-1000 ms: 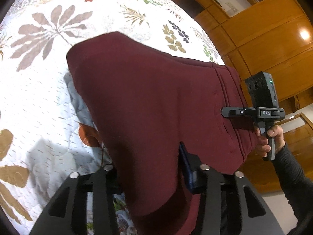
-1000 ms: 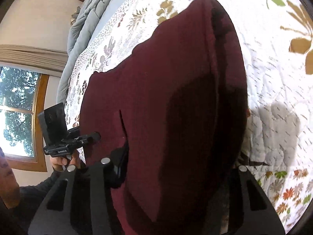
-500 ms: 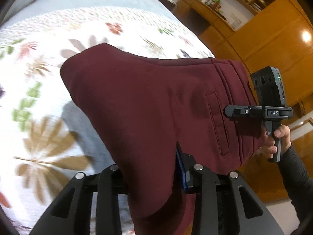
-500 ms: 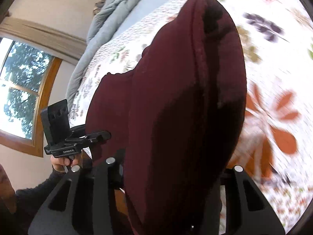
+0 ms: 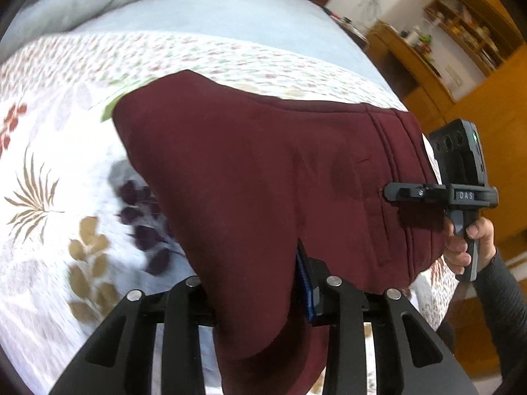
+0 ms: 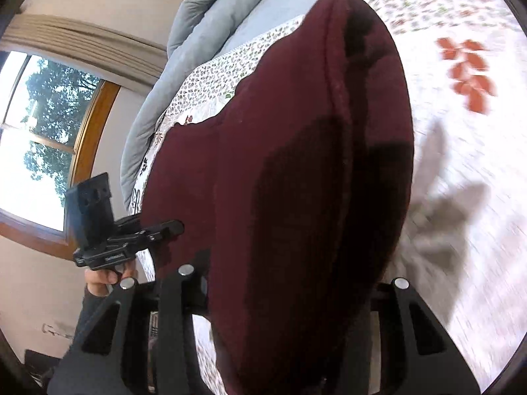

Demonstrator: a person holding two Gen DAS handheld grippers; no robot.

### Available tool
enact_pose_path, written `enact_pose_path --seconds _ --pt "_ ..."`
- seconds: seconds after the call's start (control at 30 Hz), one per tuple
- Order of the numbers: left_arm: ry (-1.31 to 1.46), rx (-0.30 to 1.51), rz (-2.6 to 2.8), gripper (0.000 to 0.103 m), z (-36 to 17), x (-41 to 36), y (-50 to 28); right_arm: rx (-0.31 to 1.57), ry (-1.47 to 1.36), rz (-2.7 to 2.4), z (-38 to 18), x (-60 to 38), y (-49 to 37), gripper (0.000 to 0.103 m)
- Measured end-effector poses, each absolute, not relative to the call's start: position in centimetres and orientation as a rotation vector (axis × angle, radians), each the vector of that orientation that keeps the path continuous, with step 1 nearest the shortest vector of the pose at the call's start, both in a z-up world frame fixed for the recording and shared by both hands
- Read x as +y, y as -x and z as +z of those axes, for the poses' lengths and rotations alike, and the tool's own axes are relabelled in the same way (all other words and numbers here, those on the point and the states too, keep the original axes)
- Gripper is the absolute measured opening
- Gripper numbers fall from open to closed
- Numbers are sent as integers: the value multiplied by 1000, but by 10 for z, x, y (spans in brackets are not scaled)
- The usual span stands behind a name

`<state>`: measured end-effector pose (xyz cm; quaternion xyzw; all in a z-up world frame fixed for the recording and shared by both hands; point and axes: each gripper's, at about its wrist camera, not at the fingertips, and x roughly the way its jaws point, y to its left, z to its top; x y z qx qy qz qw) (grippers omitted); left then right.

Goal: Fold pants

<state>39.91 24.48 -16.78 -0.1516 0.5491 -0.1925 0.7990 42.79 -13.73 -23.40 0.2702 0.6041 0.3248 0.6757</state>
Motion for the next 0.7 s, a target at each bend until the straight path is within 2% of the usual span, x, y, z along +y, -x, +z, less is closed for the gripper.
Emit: enact_pose_path --seconds 0.17,0.3,0.33,0.4,0.47,0.53,0.63,0.7 --pt "445 1190 -438 42 -212 260 -402 1441 -645 681 -275 -139 -445 48" --pt "537 1161 -461 54 -220 273 -391 1477 -708 694 -291 -153 -447 59" --pt "543 1162 -463 55 -219 276 -388 1481 -703 690 -288 -153 -446 65" --pt "546 1160 -450 57 -213 290 -382 1479 -672 670 -278 -159 -448 70" --pt "546 1113 -400 57 -193 306 -376 1447 -633 606 -259 -172 -449 71" --pt "576 1041 -391 58 -174 315 -372 1372 -618 513 -237 -198 -452 65" --pt "694 902 -474 64 -149 327 -376 1217 -685 524 -198 -209 -455 65" --pt "763 881 -554 69 -151 319 -395 1199 -742 593 -191 -196 -459 65"
